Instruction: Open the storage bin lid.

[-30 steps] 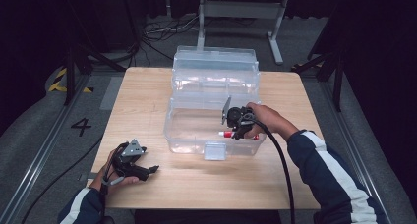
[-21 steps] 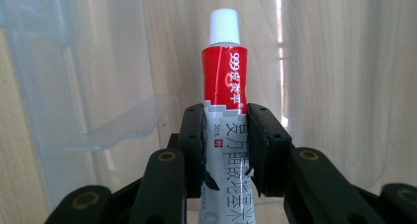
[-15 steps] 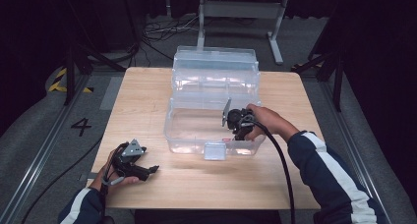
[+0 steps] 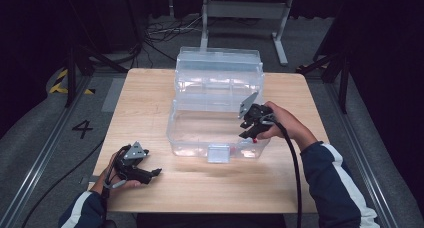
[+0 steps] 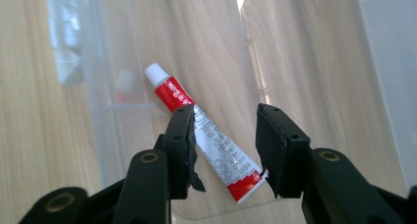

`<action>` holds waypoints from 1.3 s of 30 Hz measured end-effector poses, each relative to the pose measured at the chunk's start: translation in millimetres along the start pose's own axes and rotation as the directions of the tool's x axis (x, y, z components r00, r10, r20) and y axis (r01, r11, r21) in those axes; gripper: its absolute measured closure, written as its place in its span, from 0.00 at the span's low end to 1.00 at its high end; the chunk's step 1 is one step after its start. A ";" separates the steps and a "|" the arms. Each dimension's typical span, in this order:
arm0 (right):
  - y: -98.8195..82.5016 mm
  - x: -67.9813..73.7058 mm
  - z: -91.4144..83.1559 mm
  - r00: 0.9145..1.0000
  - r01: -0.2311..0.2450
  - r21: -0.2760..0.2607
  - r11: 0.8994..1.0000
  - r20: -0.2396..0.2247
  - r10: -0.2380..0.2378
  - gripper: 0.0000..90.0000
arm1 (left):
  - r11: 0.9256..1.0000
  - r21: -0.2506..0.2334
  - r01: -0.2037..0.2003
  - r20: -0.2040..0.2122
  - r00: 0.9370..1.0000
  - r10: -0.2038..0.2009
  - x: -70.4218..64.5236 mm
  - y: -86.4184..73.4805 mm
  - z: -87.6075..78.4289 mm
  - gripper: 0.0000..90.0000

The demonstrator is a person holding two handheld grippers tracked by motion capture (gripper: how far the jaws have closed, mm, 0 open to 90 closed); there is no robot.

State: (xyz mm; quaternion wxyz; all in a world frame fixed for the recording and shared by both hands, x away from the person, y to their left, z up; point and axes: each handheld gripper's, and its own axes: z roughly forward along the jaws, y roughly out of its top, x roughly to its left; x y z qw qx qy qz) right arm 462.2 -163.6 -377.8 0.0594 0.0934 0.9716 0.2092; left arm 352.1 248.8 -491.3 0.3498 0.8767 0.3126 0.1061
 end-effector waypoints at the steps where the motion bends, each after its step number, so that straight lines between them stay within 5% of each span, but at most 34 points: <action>1: 0.0 0.0 0.0 1.000 0.000 0.000 1.000 0.000 0.000 0.66 | 1.000 0.000 0.000 0.000 1.000 0.000 0.0 0.0 0.0 0.16; 3: -11.8 1.1 -9.8 0.999 -0.016 -0.067 0.998 0.028 0.017 0.64 | 1.000 0.000 -0.001 0.001 1.000 0.001 0.1 0.1 0.0 0.16; 7: -21.8 3.8 -20.3 0.998 -0.026 -0.119 0.993 0.051 0.033 0.62 | 1.000 0.000 -0.001 0.001 1.000 0.001 0.1 0.1 0.0 0.16; 15: -39.8 11.0 -44.8 0.992 -0.014 -0.259 0.966 0.121 0.047 0.58 | 1.000 0.021 0.018 -0.017 1.000 -0.018 -2.7 5.9 1.7 0.21; 19: -45.3 7.1 -63.2 0.981 -0.016 -0.379 0.925 0.173 0.088 0.55 | 1.000 0.024 -0.020 -0.009 1.000 0.021 -9.9 17.7 0.2 0.24; 25: -43.1 -5.1 -74.6 0.968 -0.016 -0.424 0.906 0.219 0.120 0.52 | 0.998 -0.060 -0.030 -0.006 1.000 0.029 -10.9 39.0 -17.2 0.24; 34: -31.0 -23.4 -87.5 0.956 -0.020 -0.445 0.895 0.255 0.147 0.50 | 0.984 -0.085 -0.155 -0.054 0.987 0.151 -26.9 68.9 -32.2 0.36; 39: -17.8 -31.8 -88.9 0.955 -0.011 -0.410 0.912 0.266 0.131 0.49 | 0.976 -0.081 -0.202 -0.033 0.979 0.200 -33.5 88.5 -32.1 0.36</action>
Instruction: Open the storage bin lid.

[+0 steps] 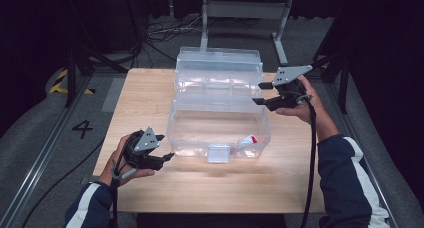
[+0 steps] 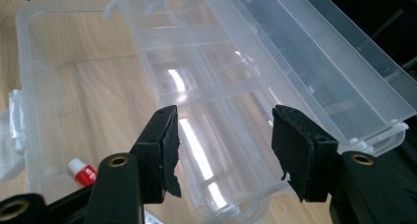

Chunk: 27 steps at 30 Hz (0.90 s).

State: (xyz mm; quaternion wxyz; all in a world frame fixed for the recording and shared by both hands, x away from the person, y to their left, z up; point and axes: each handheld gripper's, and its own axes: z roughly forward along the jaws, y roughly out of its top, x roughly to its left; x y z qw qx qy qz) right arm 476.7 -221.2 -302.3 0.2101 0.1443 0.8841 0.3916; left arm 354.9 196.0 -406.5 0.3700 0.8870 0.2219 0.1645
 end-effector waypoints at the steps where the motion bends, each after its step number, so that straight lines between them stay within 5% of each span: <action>1: 2.6 -2.2 2.7 1.000 0.001 0.000 1.000 -0.009 -0.001 0.50 | 1.000 0.006 -0.005 0.004 1.000 0.005 -0.2 2.8 1.4 0.36; 8: 12.4 -11.6 13.3 1.000 -0.005 0.025 1.000 0.010 0.005 0.50 | 0.999 -0.032 -0.021 0.017 1.000 0.022 0.7 21.2 3.7 0.36; 19: 19.7 -24.7 42.6 1.000 -0.026 0.100 0.995 0.013 0.025 0.50 | 0.995 0.049 -0.090 0.087 0.993 0.086 -2.3 41.4 40.8 0.45; 27: 27.2 -26.5 43.9 1.000 -0.021 0.061 0.998 0.021 0.019 0.51 | 0.990 0.095 -0.100 0.114 0.990 0.089 -0.4 45.9 57.5 0.53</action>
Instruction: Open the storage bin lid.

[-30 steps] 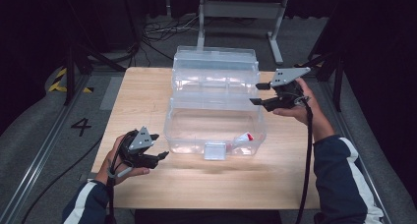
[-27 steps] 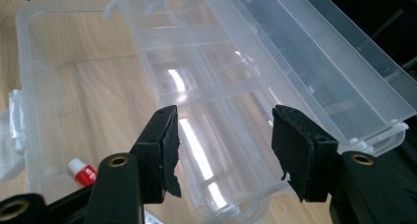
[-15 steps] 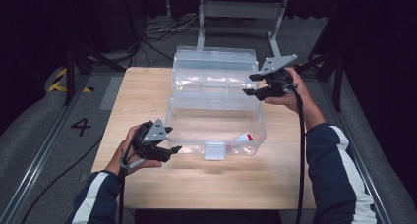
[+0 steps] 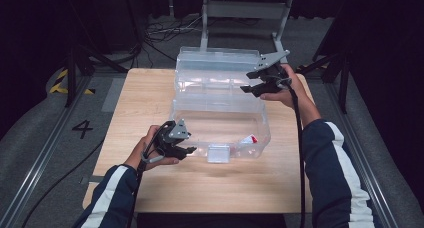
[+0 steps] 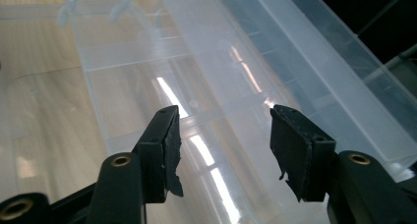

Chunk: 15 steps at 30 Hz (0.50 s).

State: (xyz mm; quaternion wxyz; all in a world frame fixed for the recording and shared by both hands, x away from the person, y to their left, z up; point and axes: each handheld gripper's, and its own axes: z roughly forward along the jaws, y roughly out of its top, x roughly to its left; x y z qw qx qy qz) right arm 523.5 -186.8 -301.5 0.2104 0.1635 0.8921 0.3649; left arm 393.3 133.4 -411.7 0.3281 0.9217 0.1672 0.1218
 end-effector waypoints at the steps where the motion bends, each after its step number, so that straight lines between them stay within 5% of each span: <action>1: 1.1 -0.9 -0.6 1.000 -0.007 -0.003 1.000 0.008 0.007 0.51 | 1.000 0.015 -0.002 0.005 1.000 0.002 0.7 0.8 1.3 0.55; 3: 2.5 -3.3 -0.2 1.000 -0.014 -0.013 1.000 0.017 0.014 0.51 | 1.000 0.024 -0.012 0.016 1.000 0.011 1.3 1.8 5.4 0.57; 12: 1.3 -10.7 29.6 1.000 -0.026 0.115 0.993 0.012 0.025 0.58 | 0.996 0.062 -0.057 0.023 0.998 0.056 -1.1 4.0 8.8 0.74; 15: 2.4 -8.5 31.9 1.000 -0.029 0.086 0.996 -0.001 0.029 0.64 | 0.995 0.074 -0.071 0.013 0.997 0.070 -3.2 4.6 9.7 0.76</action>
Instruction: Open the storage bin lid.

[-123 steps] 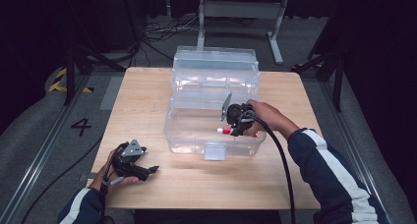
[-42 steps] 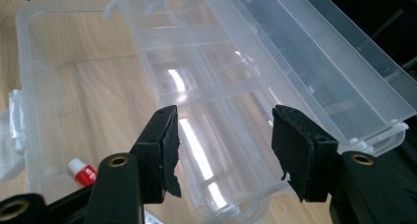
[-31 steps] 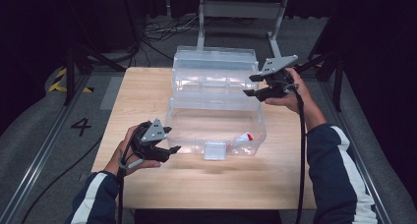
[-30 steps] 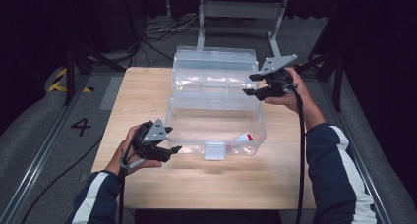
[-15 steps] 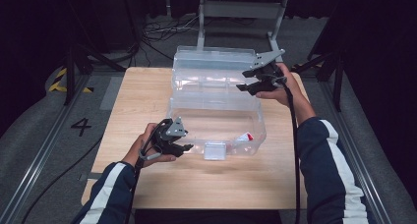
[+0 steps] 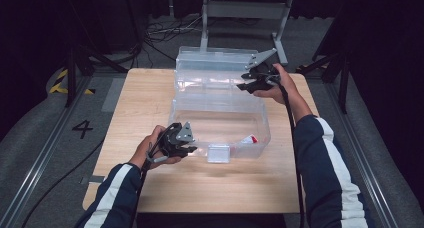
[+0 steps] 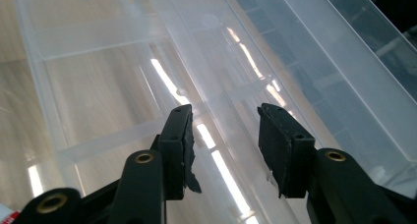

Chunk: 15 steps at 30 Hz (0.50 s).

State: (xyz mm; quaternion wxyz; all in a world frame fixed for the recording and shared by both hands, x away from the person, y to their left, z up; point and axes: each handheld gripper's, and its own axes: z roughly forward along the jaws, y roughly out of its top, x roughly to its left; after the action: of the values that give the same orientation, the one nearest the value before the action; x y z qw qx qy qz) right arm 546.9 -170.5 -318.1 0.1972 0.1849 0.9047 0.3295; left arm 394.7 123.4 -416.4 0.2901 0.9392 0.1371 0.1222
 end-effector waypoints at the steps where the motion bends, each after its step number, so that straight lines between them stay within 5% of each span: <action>1: 0.6 1.0 0.5 1.000 0.000 0.005 1.000 0.008 0.000 0.65 | 1.000 -0.003 0.002 0.003 1.000 -0.002 0.1 -0.1 0.1 0.76; 8: 12.7 5.0 -1.6 0.996 0.073 0.109 0.991 0.046 -0.079 0.79 | 1.000 0.014 0.016 0.020 1.000 -0.017 2.1 2.8 0.2 0.78; 15: 24.8 8.6 -1.0 0.983 0.172 0.212 0.962 0.032 -0.183 0.85 | 0.999 0.012 0.039 0.028 0.999 -0.039 3.1 3.1 0.2 0.79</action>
State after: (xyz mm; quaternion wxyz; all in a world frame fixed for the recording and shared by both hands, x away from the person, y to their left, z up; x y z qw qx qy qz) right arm 544.1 -149.3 -302.9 0.2287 0.1312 0.9417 0.2092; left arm 398.2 121.8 -414.3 0.2891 0.9396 0.1519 0.1026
